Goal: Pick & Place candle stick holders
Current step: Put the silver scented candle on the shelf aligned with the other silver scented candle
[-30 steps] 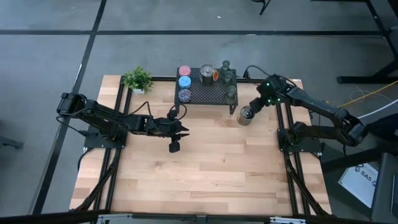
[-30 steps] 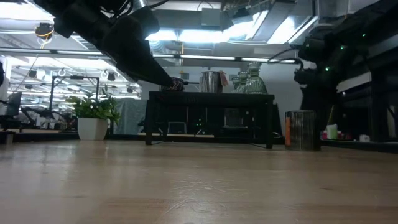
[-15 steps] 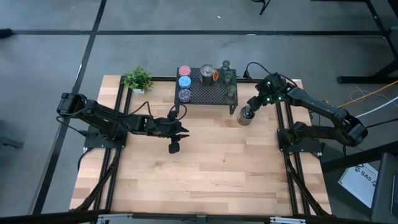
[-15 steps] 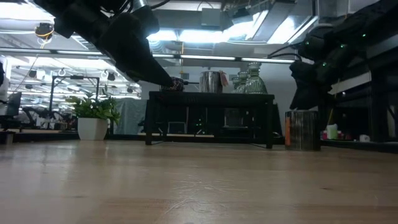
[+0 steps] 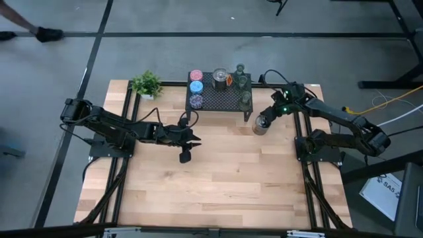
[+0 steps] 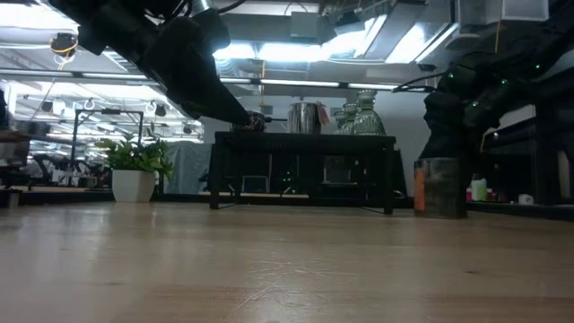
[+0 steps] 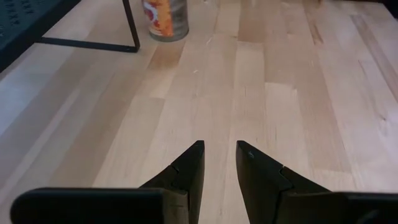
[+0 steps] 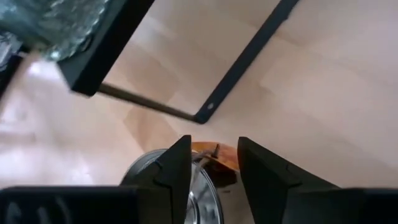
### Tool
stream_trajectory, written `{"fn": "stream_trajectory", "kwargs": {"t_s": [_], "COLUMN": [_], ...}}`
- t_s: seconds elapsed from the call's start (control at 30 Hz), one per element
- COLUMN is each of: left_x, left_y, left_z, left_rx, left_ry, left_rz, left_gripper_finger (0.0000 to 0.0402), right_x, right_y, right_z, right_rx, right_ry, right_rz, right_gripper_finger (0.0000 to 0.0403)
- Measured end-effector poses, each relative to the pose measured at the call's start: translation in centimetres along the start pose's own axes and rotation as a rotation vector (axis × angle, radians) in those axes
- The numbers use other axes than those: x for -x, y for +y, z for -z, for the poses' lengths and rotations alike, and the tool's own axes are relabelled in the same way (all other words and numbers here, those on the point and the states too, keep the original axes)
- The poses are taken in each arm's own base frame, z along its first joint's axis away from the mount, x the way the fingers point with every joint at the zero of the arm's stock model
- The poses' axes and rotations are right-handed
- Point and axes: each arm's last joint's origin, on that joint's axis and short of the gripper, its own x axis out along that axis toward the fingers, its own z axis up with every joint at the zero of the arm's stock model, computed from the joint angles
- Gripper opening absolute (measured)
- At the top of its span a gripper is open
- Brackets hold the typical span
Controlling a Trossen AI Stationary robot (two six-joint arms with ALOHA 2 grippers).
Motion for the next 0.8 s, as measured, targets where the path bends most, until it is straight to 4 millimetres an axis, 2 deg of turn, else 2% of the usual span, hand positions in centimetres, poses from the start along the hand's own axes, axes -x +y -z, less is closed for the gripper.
{"fn": "stream_trajectory", "kwargs": {"t_s": [0.37, 0.57, 0.8], "left_x": [0.0, 0.0, 0.0], "left_y": [0.0, -0.2, -0.3], "left_z": [0.0, 0.0, 0.0], "left_rx": [0.018, 0.034, 0.047], "left_ry": [0.000, 0.013, 0.022], "left_rz": [0.003, 0.073, 0.118], "left_gripper_finger": [0.0086, 0.0086, 0.0086], "right_x": [-0.3, -0.5, 1.0], "right_y": [0.6, 1.6, 3.5], "right_z": [0.9, 1.7, 3.1], "right_rx": [-0.040, -0.036, 0.008], "right_ry": [0.092, 0.162, 0.195], "right_rz": [-0.084, -0.102, -0.109], "right_gripper_finger": [0.0132, 0.0132, 0.0132]}}
